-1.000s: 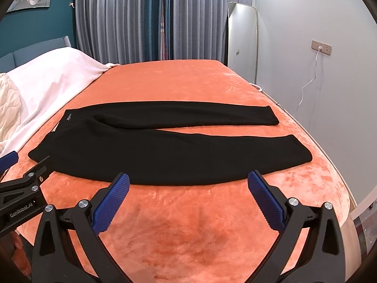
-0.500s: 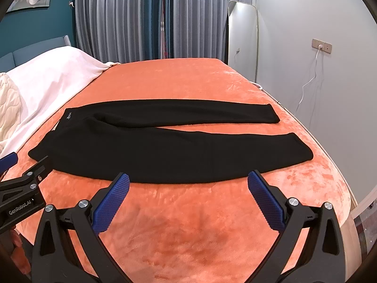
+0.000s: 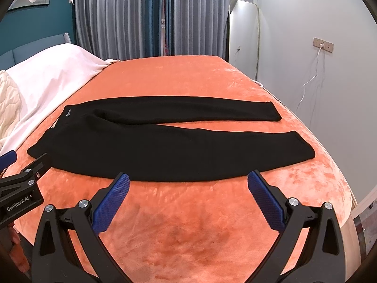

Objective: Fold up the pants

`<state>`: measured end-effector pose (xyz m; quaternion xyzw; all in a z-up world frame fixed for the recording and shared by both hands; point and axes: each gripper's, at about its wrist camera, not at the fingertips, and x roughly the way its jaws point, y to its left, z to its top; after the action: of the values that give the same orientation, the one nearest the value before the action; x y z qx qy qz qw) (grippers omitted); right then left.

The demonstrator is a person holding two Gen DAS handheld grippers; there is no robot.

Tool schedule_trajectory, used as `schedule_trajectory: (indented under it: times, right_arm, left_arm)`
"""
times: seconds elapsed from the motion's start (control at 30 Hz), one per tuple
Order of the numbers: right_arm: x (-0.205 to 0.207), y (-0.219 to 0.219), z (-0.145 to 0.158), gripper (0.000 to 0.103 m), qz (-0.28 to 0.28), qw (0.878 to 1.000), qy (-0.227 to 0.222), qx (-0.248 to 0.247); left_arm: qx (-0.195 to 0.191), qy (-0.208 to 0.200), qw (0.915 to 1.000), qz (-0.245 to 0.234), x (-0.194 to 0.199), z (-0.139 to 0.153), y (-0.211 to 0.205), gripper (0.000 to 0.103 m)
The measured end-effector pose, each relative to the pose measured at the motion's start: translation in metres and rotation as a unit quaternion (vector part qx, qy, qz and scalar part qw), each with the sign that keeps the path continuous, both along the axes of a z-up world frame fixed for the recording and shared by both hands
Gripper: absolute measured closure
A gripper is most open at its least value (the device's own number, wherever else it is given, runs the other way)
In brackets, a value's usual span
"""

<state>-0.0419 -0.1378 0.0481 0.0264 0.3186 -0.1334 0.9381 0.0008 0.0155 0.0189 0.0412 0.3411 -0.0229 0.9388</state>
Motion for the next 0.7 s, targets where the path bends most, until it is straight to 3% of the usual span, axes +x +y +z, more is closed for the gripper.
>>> schedule_trajectory:
  times: [0.17, 0.33, 0.5, 0.7]
  right_arm:
    - [0.01, -0.01, -0.01, 0.005, 0.007, 1.0, 0.011, -0.001]
    - [0.044, -0.068, -0.035, 0.005, -0.014, 0.999, 0.048, -0.003]
    - [0.116, -0.175, -0.042, 0.005, -0.069, 0.996, 0.056, -0.022]
    - [0.223, -0.291, -0.049, 0.005, -0.1, 0.992, 0.07, 0.013]
  left_arm:
    - [-0.005, 0.01, 0.9999, -0.005, 0.016, -0.006, 0.01, 0.005]
    - [-0.044, 0.047, 0.9978, 0.015, 0.078, -0.021, 0.052, 0.005]
    - [-0.038, 0.05, 0.9955, 0.07, 0.18, -0.029, 0.109, 0.005]
    - [-0.027, 0.073, 0.9904, 0.114, 0.313, -0.041, 0.173, 0.006]
